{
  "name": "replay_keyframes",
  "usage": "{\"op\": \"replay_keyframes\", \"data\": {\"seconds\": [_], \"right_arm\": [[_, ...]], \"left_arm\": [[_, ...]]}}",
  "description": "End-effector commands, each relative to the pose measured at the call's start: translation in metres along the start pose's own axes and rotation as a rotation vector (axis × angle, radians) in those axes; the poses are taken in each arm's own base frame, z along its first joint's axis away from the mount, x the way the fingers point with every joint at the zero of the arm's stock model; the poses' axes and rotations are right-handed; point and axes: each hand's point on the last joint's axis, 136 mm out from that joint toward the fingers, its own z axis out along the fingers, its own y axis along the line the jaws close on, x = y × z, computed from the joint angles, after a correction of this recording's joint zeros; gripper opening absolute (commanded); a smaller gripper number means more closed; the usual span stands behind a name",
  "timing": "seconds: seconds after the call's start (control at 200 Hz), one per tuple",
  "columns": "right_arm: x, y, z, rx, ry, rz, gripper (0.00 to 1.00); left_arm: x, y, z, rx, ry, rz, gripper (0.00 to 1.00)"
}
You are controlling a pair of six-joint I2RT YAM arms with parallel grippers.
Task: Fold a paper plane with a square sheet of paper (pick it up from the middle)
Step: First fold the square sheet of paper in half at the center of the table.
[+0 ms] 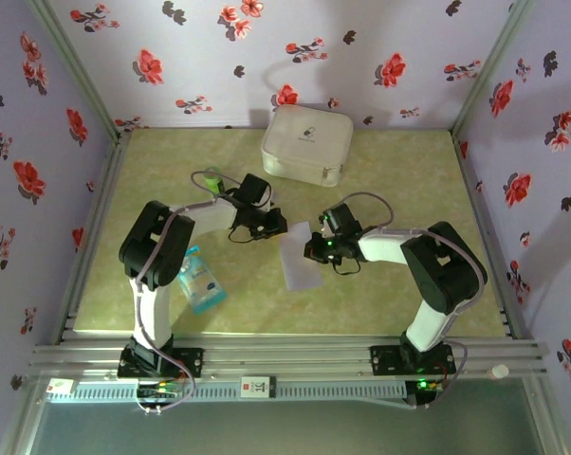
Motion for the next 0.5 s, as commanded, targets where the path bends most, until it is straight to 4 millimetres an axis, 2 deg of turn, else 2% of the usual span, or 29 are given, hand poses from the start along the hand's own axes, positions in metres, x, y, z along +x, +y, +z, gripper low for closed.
{"op": "replay_keyframes", "data": {"seconds": [0.0, 0.235, 0.49], "right_arm": [[0.056, -0.072, 0.007, 0.253, 0.156, 0.089, 0.0], [0.06, -0.076, 0.006, 0.261, 0.164, 0.093, 0.0], [0.061, -0.078, 0.006, 0.264, 0.163, 0.094, 0.0]], "left_arm": [[0.003, 0.018, 0.013, -0.038, 0.032, -0.008, 0.12], [0.0, 0.046, 0.016, -0.113, 0.016, -0.035, 0.12], [-0.021, 0.054, 0.009, -0.16, -0.025, -0.083, 0.12]]}}
